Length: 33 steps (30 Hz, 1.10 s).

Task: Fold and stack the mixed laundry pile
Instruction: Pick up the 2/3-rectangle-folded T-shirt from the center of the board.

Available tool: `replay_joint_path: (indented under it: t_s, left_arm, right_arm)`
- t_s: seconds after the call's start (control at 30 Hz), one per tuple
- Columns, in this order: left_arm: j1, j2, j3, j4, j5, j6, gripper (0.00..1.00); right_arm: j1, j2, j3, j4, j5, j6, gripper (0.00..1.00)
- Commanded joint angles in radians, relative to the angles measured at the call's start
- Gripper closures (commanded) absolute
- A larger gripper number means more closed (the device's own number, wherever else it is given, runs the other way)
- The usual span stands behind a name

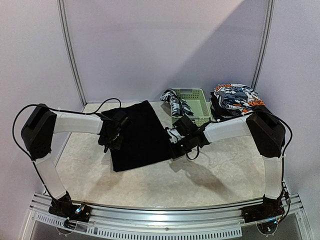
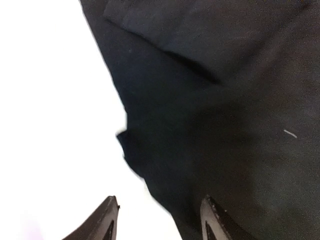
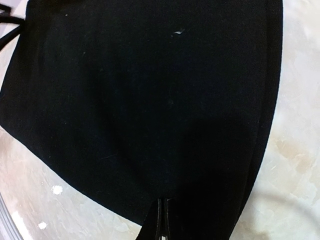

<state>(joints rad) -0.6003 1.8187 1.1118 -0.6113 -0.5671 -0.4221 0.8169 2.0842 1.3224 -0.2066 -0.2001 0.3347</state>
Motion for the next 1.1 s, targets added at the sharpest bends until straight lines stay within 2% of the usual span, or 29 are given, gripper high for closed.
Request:
replay_joint_path:
  t_s: [0.0,0.23,0.33,0.5,0.7,1.07]
  left_arm:
    - [-0.087,-0.138,-0.052,-0.047,0.026,-0.055,0.42]
    - [-0.177,-0.252,-0.147,-0.014,0.189,-0.111,0.49]
    - [-0.196,-0.258,-0.196,0.036,0.27,-0.124,0.56]
    - [-0.204,-0.229,-0.256,0.096,0.306,-0.149,0.65]
    - [-0.225,-0.194,-0.31,0.15,0.343,-0.179,0.67]
    - [-0.313,-0.205,-0.383,0.139,0.341,-0.233,0.69]
  right_arm:
    - [-0.01,-0.043,0.026,-0.105,-0.018,-0.008,0.94]
    - [-0.013,-0.063,0.058,-0.104,-0.003,-0.016,0.93]
    - [-0.024,-0.044,0.063,-0.106,-0.002,-0.019,0.93]
    - [-0.043,-0.012,0.058,-0.092,-0.005,-0.022,0.94]
    - [-0.047,0.02,0.027,-0.081,0.003,-0.018,0.94]
    - [-0.045,-0.019,-0.128,-0.007,0.002,0.037,0.94]
